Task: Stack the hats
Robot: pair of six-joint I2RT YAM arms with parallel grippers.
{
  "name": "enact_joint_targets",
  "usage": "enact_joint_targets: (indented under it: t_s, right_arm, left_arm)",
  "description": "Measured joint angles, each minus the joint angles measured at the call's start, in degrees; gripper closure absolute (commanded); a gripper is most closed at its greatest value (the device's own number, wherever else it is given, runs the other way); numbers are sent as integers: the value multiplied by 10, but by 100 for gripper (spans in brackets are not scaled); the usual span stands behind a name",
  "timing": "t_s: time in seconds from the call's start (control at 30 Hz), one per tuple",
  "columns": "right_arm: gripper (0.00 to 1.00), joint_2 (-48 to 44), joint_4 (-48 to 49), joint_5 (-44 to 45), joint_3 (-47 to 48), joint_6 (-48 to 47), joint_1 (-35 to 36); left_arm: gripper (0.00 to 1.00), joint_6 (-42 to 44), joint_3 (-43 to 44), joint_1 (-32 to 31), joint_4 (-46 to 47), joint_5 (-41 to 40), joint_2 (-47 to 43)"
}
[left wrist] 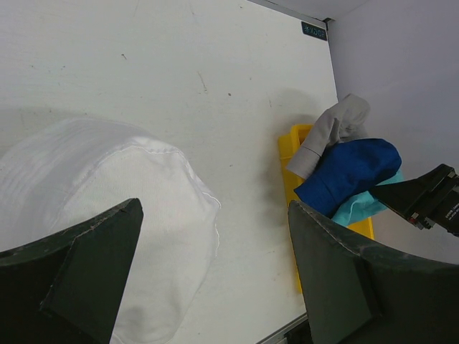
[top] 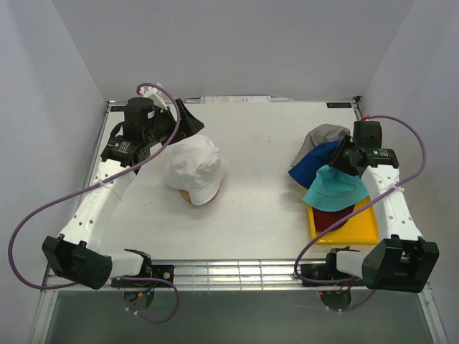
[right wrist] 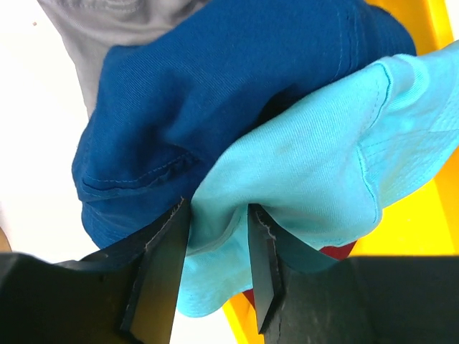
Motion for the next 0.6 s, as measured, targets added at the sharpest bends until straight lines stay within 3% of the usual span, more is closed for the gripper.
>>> enact_joint_targets:
  t_s: [0.07, 0.23, 0.43, 0.6]
  right_arm:
    - [60, -5, 3, -2, -12, 1, 0]
    - [92, -6, 5, -2, -24, 1, 0]
    - [92, -11, -12, -2, -12, 0, 0]
    - [92, -24, -57, -2, 62, -10, 0]
  left_arm:
    - [7, 0, 0, 0, 0, 0, 0]
    - [7, 0, 0, 0, 0, 0, 0]
    - [7, 0, 0, 0, -1, 0, 0]
    - [7, 2, 0, 0, -3, 0, 0]
